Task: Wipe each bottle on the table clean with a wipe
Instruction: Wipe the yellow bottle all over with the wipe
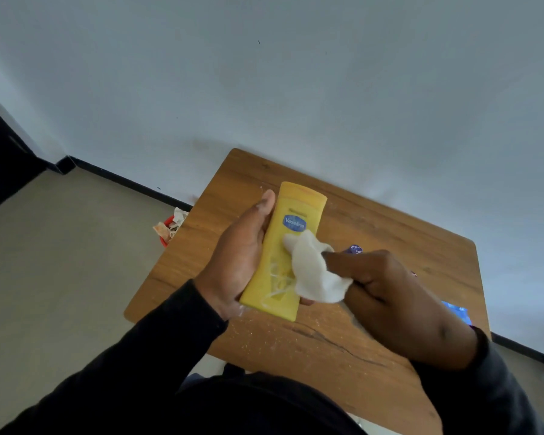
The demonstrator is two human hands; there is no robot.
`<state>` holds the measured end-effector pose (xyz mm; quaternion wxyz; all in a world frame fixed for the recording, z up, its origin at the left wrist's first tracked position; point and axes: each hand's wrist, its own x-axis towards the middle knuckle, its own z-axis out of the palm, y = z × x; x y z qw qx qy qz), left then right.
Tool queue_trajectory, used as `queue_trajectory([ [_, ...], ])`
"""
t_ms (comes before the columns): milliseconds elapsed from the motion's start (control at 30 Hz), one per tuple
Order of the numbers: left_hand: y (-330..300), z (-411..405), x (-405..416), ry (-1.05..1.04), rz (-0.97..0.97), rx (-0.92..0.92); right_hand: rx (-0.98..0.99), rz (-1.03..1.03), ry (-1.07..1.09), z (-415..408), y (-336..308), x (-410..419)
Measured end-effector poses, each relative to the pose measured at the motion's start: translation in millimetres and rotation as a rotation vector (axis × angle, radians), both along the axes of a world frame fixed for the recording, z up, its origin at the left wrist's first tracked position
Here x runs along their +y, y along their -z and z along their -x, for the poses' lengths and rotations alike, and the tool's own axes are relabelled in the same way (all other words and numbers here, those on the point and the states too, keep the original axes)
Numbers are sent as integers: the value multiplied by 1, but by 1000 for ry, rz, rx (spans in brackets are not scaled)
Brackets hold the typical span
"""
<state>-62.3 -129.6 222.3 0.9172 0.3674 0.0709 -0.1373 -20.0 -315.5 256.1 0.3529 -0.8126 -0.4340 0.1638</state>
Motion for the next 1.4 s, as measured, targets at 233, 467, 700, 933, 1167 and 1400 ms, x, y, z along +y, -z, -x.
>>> queue_trajectory([
  [233,7,-9,-1,-44,-21,38,-67,34,41,-8,2,0],
  [467,7,-17,-2,-38,-21,46,-150,81,173,-16,-1,6],
  [700,5,-33,-8,-47,-63,47,-231,116,299,-19,-2,9],
  [933,3,-52,-27,-89,-69,62,-246,174,284,-28,-2,-3],
  [1167,-9,-65,-42,-122,-80,81,-207,162,174,-34,-12,-10],
  [1400,-17,-69,-54,-141,-96,90,-119,76,86,-46,-19,-36],
])
